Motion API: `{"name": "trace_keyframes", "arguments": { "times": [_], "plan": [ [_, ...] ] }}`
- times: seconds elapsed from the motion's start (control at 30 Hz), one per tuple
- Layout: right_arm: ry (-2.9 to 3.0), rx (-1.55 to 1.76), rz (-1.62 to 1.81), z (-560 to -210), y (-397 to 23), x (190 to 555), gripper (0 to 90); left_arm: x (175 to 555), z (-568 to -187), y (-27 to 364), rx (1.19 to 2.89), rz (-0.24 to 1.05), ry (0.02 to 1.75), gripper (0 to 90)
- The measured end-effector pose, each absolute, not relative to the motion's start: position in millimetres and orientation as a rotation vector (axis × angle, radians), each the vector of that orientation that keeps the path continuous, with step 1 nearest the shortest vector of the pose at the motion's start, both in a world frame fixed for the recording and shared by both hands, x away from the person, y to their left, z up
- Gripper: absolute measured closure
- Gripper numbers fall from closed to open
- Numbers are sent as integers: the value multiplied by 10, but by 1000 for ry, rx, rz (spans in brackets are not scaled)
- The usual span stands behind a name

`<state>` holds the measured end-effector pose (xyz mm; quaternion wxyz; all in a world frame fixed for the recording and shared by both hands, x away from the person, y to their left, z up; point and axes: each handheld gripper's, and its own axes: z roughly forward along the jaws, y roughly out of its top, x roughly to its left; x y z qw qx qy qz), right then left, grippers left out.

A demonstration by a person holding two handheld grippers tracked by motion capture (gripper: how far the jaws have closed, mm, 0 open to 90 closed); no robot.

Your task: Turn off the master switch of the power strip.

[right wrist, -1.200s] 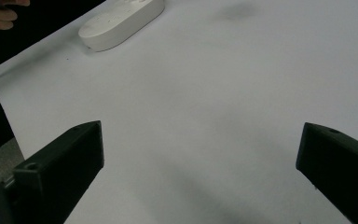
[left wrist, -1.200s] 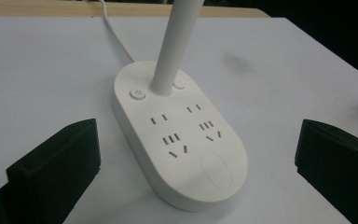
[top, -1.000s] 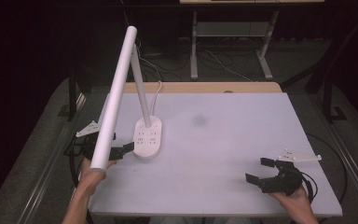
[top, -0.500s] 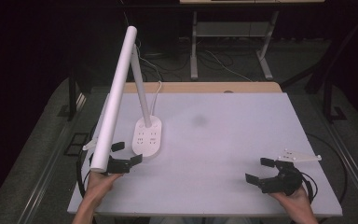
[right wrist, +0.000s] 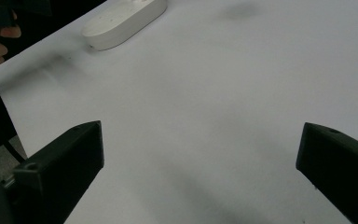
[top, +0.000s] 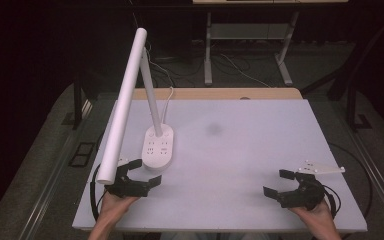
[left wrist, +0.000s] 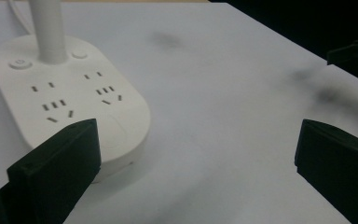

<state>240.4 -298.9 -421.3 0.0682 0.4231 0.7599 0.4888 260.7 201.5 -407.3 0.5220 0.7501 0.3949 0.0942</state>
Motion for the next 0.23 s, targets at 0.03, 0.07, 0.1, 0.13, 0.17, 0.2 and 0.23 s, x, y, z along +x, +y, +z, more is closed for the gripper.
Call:
{"name": "trace_keyframes", "arguments": {
  "times": [0.03,0.07,0.1,0.13,0.17,0.2,0.23],
  "plan": [
    [2290,1274,1471,-4214,-2990,2403,2,2592,-4081,1996,1799,220,940,0],
    [2289,1274,1472,-4214,-2989,2401,3,2579,-4085,1977,1806,218,933,0],
    [2288,1275,1473,-4213,-2987,2399,3,2565,-4087,1963,1810,214,930,0],
    [2289,1275,1474,-4212,-2987,2396,2,2554,-4092,1950,1805,211,926,0],
    [2290,1275,1474,-4212,-2987,2395,3,2544,-4093,1944,1810,208,922,0],
    [2290,1267,1474,-4214,-2988,2396,2,2536,-4096,1937,1813,206,917,0],
    [2290,1266,1475,-4214,-2988,2395,3,2533,-4101,1929,1816,202,913,0]
  ]
}}
